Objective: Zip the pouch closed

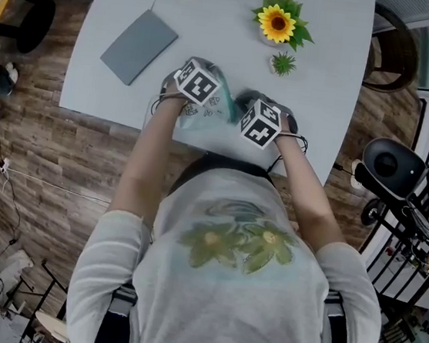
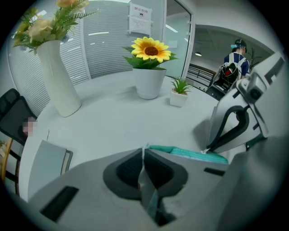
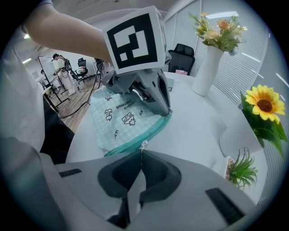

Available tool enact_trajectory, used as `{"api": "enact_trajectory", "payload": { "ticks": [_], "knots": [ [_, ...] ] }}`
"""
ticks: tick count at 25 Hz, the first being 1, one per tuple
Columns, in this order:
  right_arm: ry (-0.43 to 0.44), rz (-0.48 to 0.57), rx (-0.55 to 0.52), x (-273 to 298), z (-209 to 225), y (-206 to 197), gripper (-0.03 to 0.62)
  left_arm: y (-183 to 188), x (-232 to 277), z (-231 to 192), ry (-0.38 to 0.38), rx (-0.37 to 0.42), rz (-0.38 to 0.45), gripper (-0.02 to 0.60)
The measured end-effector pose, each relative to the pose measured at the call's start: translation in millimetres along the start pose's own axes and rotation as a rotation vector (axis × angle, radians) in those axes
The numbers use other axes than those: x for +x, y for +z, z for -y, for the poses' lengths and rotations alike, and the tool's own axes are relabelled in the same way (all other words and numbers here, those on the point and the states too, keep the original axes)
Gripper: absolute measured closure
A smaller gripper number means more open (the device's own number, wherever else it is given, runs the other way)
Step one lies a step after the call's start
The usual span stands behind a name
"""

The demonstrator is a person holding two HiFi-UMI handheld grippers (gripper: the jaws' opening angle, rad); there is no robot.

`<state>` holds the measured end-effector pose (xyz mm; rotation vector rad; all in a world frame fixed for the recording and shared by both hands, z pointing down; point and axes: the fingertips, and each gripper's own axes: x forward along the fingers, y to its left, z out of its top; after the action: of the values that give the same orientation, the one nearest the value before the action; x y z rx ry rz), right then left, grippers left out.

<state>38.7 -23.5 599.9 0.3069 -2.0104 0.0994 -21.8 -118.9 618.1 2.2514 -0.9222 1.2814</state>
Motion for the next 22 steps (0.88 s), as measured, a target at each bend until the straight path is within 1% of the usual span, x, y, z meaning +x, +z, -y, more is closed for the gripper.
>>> {"api": "enact_trajectory", "payload": {
  "ticks": [15, 22],
  "knots": [
    [0.012, 0.004, -0.01, -2, -7, -7, 0.576, 0, 1, 0, 0.004, 0.004, -0.002, 0.561],
    [0.04, -0.01, -0.008, -3, -12, -11, 0.575, 0, 1, 0, 0.005, 0.007, -0.012, 0.562]
  ]
}}
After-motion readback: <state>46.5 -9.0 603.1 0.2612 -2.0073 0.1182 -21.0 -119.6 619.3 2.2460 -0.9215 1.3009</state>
